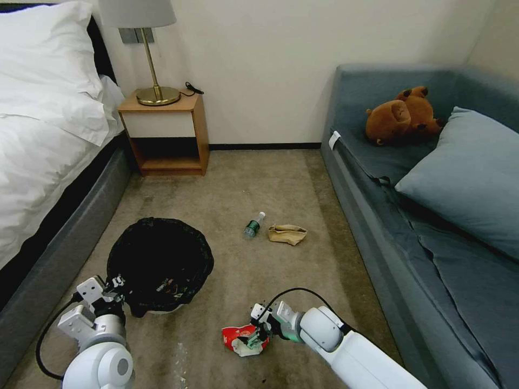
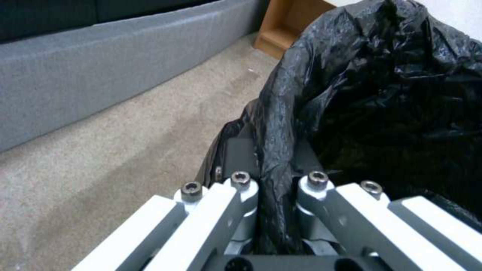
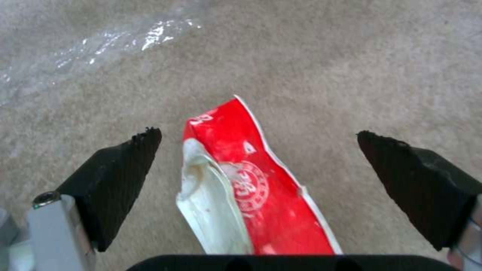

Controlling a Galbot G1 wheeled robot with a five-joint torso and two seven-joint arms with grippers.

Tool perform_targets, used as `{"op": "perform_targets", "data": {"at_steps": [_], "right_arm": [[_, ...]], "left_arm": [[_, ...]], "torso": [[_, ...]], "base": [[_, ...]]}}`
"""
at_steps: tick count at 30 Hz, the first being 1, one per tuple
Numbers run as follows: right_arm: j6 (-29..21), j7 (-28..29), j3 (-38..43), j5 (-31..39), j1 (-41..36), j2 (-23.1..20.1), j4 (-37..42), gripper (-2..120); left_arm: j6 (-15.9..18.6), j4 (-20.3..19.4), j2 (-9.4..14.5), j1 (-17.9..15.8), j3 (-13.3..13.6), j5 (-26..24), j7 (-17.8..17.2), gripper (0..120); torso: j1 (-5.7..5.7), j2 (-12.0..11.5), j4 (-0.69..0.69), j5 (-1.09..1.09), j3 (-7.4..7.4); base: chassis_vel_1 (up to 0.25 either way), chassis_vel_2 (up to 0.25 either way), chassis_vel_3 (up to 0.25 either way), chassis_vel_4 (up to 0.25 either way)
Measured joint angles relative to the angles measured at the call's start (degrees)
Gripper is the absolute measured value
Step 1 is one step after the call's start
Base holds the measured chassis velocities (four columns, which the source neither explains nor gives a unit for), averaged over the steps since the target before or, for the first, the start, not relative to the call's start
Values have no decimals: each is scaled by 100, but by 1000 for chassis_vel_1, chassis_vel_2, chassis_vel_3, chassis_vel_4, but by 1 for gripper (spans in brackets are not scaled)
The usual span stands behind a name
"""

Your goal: Pick up the trash bin, then pick up the garbage on the floor and place it into the trash bin.

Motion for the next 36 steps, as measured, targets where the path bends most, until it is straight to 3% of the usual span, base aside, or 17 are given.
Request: {"op": "perform_targets", "data": {"at_steps": [21, 27, 34, 36], "right_arm": [[621, 26, 106, -272, -109, 238, -773, 100], [1021, -49, 42, -441, -39, 281, -1204, 100], [1078, -64, 77, -469, 37, 345, -1437, 100], [1109, -87, 90, -476, 70, 344, -1503, 92]], "left_arm": [[-25, 62, 12, -3, -2, -58, 0, 4], [-26, 49, 16, -11, -39, -61, -1, 4], [-43, 64, 20, -8, -54, -54, -3, 4], [-44, 64, 15, -14, -54, -59, -11, 4]], "torso": [[0, 0, -1, 0, 0], [0, 0, -1, 0, 0], [0, 0, 0, 0, 0], [0, 0, 0, 0, 0]], "base": [[0, 0, 0, 0], [0, 0, 0, 0], [0, 0, 0, 0], [0, 0, 0, 0]]}}
